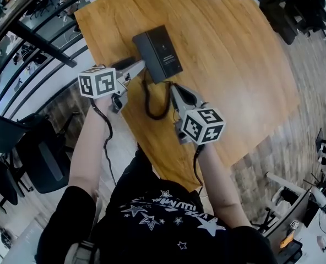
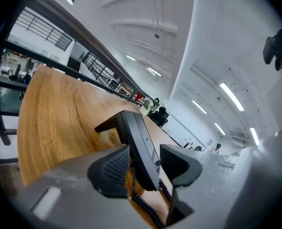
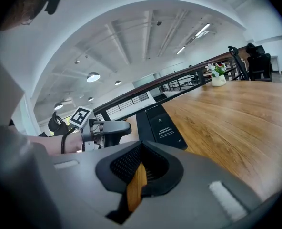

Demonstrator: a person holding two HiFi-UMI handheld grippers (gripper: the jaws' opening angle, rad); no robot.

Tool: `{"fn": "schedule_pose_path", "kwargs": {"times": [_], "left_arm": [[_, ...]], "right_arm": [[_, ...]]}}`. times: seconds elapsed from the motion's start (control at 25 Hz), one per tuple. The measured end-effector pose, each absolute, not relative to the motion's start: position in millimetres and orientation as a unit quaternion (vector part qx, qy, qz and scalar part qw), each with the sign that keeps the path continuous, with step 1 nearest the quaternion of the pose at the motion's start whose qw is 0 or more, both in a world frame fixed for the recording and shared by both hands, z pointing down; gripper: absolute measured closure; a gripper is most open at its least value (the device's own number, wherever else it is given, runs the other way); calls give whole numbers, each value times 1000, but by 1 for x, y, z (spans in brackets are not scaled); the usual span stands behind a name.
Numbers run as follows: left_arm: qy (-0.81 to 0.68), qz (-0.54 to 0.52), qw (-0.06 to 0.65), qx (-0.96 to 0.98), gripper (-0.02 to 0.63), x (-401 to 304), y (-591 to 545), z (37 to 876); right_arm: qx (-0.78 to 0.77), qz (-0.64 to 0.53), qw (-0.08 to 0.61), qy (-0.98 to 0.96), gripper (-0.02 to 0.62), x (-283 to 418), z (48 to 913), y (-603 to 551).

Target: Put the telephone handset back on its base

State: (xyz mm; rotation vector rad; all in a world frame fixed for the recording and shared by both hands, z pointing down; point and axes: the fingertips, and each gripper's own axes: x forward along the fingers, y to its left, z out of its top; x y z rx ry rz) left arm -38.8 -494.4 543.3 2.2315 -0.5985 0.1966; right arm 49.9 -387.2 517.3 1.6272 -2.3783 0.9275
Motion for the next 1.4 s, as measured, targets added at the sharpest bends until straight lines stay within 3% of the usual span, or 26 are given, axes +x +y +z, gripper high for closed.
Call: {"fn": "schedule_pose_path", "kwargs": {"times": [0.36, 0.92, 1.4], "left_arm": [[-276, 56, 350, 893, 402, -46, -403, 493], [-298, 47, 246, 921, 466, -15, -268, 422], [-333, 50, 215, 917, 519, 10, -150, 412]], "right_arm": [[509, 272, 37, -816, 597, 44, 477, -338], [486, 230, 14, -843, 597, 75, 428, -240], [455, 200, 9, -868, 597, 100, 402, -149]]}}
